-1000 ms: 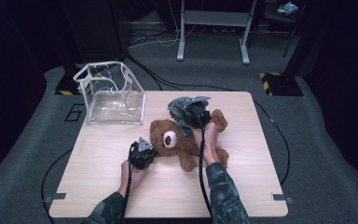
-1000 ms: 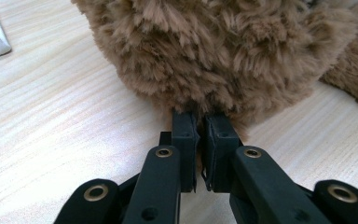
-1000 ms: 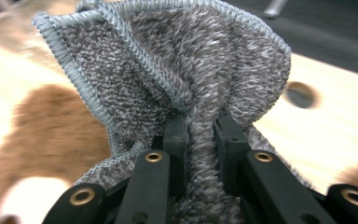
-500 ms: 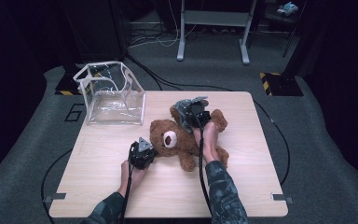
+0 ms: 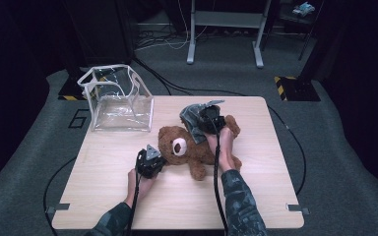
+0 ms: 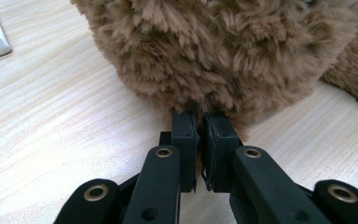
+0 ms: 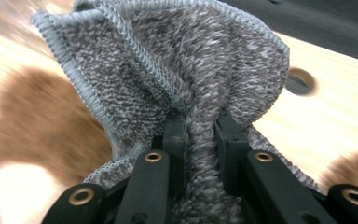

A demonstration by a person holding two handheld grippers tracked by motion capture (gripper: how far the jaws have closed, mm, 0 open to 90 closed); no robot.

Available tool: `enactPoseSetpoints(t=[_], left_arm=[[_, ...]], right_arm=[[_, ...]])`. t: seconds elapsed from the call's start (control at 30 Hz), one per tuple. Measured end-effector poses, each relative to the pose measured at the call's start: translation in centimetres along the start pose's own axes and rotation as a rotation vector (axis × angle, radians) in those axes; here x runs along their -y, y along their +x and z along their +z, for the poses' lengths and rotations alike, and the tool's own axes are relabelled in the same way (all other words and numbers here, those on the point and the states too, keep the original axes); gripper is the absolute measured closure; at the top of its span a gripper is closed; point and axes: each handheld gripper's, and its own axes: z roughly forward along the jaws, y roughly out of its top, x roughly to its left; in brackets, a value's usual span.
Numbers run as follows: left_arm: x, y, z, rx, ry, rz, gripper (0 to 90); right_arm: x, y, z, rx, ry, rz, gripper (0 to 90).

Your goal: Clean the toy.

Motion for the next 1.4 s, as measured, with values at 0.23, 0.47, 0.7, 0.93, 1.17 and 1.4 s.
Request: enactPoseSetpoints(t=[0.23, 0.47, 0.7, 0.93, 1.17, 1.4], left_arm=[[0.0, 0.0, 0.0, -0.003, -0.002, 0.003, 84.2], [0.0, 0.0, 0.0, -0.002, 0.002, 0.004, 84.2], [0.0, 0.0, 0.0, -0.006, -0.003, 0.004, 84.2], [0.0, -0.1, 0.0, -0.004, -0.001, 0.002, 84.2], [0.0, -0.1, 0.0, -0.006, -0.004, 0.005, 84.2], [0.0, -0.1, 0.0, -0.007, -0.002, 0.007, 84.1]], right_arm=[[1.0, -1.6, 0.0, 0.157, 0.058, -0.040, 77.5], [2.0, -4.5, -1.0, 0.225, 0.062, 0.021, 77.2], [1.4, -2.3, -1.4, 0.064, -0.014, 0.043, 76.7], [1.1, -0.3, -0.1, -0.001, 0.009, -0.009, 76.7], [2.1, -3.5, -0.4, 0.199, 0.077, -0.007, 76.8], [2.0, -3.1, -2.0, 0.082, -0.040, 0.057, 76.3]])
